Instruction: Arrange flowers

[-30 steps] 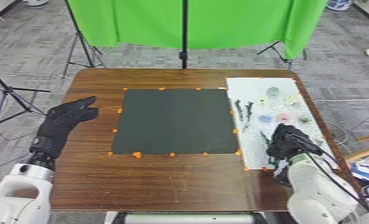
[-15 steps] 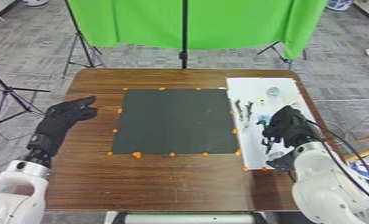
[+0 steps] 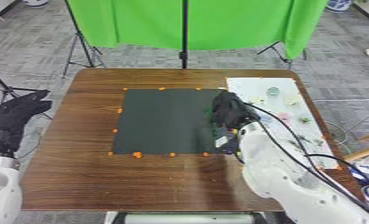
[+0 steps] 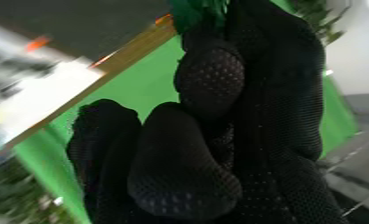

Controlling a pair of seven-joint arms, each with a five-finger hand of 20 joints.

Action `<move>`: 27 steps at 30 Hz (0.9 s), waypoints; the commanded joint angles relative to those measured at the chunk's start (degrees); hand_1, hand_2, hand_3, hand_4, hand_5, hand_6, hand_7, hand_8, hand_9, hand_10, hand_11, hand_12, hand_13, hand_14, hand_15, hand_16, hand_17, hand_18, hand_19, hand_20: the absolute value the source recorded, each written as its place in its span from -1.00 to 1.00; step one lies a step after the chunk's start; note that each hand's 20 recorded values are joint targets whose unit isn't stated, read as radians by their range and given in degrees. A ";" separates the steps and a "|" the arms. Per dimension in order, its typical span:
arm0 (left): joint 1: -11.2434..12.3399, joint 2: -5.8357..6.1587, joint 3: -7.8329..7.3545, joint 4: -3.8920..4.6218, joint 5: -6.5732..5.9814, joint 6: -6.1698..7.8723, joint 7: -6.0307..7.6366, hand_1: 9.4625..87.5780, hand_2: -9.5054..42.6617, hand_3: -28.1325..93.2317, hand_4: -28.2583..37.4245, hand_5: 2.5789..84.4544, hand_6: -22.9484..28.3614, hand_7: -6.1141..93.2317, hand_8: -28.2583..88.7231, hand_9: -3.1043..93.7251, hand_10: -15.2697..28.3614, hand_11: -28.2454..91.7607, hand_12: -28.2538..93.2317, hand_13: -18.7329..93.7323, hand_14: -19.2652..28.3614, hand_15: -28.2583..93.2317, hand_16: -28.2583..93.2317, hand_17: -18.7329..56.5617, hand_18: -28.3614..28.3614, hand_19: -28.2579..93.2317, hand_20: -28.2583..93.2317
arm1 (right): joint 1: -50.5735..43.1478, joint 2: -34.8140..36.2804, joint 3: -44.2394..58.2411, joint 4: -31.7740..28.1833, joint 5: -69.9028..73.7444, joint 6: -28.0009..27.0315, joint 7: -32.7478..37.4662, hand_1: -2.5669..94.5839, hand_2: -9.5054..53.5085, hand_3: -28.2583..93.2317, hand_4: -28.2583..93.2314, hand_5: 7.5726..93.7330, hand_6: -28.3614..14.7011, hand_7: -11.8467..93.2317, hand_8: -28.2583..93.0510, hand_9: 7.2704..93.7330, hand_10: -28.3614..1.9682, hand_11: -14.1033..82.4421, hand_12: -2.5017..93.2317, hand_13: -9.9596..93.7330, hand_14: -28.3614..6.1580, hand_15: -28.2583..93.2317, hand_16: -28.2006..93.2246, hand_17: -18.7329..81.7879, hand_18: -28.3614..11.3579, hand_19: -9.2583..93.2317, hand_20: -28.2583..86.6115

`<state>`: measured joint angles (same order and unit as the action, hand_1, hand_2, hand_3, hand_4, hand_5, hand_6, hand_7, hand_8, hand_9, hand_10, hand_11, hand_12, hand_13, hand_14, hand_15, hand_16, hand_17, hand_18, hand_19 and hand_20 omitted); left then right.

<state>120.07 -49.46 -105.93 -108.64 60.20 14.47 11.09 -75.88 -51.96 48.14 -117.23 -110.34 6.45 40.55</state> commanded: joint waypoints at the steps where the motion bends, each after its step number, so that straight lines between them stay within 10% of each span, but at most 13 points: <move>1: -0.84 -0.30 3.40 1.89 -1.09 1.91 1.97 -0.54 -0.15 0.52 -0.96 0.14 0.18 -0.70 -0.62 0.10 0.44 -0.22 -0.37 0.04 0.59 -0.28 -0.59 -0.18 0.42 -0.37 -0.30 | 14.54 -8.76 -9.97 7.32 8.77 2.71 -3.76 0.90 -1.00 -1.00 0.55 0.56 0.12 -0.07 -0.11 0.87 0.18 0.11 0.04 1.00 0.88 0.64 -0.18 0.80 -0.08 1.00 0.27; 27: -4.61 -0.72 10.11 2.27 0.61 -0.18 1.17 -0.55 -0.14 0.54 -0.99 0.14 0.18 -0.70 -0.62 0.10 0.43 -0.21 -0.37 0.05 0.59 -0.28 -0.59 -0.18 0.41 -0.39 -0.29 | 22.73 -19.32 -26.85 20.95 31.42 20.11 -6.12 0.91 -1.00 -1.00 0.52 0.53 0.11 -0.01 -0.15 0.89 0.17 0.10 -0.04 1.00 0.86 0.62 -0.19 0.81 -0.05 0.97 0.25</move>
<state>116.00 -49.25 -97.00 -106.69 60.28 15.54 12.93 -52.34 -69.35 22.29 -98.12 -82.69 23.76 34.57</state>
